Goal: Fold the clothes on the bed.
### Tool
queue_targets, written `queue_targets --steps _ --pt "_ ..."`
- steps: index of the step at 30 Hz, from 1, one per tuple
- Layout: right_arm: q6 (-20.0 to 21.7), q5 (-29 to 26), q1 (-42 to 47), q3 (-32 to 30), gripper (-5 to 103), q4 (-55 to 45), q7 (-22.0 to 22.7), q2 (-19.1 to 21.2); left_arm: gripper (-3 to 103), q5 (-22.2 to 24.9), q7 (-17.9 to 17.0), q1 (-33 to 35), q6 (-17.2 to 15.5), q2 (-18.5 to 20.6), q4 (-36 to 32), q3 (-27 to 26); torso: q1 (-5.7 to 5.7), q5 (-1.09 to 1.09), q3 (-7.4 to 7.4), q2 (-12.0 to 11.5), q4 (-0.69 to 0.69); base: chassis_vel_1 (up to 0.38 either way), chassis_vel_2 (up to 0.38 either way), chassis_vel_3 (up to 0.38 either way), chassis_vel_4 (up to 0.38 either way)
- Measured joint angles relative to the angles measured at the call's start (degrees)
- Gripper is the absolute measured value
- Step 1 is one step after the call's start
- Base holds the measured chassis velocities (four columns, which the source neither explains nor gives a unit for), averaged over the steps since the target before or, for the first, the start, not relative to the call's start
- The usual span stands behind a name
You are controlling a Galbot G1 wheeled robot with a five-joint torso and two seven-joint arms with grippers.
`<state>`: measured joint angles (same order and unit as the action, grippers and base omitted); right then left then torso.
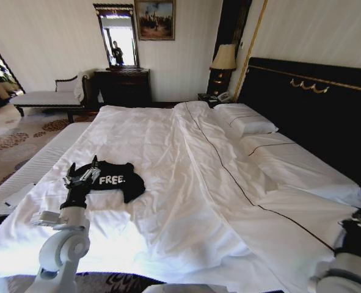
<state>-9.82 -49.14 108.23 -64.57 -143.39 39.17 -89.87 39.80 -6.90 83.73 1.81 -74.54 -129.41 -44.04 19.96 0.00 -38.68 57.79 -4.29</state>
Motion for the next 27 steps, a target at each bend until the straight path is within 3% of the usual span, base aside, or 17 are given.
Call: queue_targets --steps 9,19,27 --pt "0.4 3.2 3.0 0.6 0 0.1 5.2 -2.3 100 0.2 0.0 -0.5 -0.1 -0.3 0.1 0.2 0.00 0.00 0.00 0.0 0.00 0.000 0.000 0.000 0.000" --pt "0.5 8.4 2.0 1.1 0 0.4 6.7 -2.3 100 1.5 0.0 -0.2 -0.2 1.3 -0.3 -0.8 0.00 -0.02 0.00 0.0 0.00 0.000 0.000 0.000 0.000" --pt "0.9 11.1 1.3 0.4 0 9.0 8.6 -2.3 100 1.1 0.0 0.5 0.0 1.4 -0.1 -0.9 0.00 0.01 0.00 0.0 0.00 0.000 0.000 0.000 0.000"
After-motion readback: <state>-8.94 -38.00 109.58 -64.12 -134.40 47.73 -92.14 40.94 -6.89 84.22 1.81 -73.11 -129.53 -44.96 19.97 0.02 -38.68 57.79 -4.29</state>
